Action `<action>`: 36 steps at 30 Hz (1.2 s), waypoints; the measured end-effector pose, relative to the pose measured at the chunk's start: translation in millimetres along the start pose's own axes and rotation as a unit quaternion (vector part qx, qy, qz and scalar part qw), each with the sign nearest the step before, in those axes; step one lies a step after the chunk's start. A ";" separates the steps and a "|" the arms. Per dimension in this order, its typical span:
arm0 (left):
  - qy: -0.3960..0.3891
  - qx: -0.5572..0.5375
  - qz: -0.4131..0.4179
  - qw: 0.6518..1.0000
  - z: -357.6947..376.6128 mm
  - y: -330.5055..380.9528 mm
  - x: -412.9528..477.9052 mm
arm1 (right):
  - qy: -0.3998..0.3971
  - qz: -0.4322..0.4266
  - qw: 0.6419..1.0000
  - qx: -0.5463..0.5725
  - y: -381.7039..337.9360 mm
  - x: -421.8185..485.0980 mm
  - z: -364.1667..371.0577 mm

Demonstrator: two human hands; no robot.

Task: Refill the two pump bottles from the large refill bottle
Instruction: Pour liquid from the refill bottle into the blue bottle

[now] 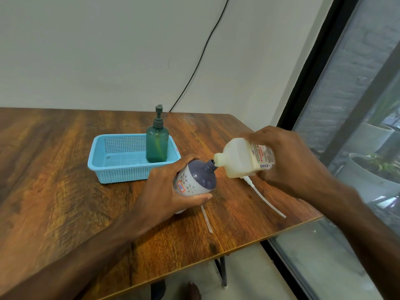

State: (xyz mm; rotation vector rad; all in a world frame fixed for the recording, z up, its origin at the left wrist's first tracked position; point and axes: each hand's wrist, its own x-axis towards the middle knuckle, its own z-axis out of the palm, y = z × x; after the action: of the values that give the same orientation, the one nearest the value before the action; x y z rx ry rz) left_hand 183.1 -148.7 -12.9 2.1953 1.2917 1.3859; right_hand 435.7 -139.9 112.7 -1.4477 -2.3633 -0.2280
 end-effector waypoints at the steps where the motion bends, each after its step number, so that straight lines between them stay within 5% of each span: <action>1: 0.001 -0.001 0.000 1.000 0.0 0.3 0.0 | 0.001 -0.001 1.000 0.000 -0.5 -0.3 -0.7; 36: 0.002 -0.007 -0.003 1.000 0.6 -2.4 0.4 | 0.005 -0.008 1.000 -0.003 -4.3 1.4 -4.5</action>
State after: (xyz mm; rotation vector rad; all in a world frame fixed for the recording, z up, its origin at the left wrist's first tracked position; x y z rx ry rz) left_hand 182.3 -146.8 -14.4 2.1791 1.2836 1.3942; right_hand 432.3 -142.1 117.6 -1.4270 -2.3699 -0.2460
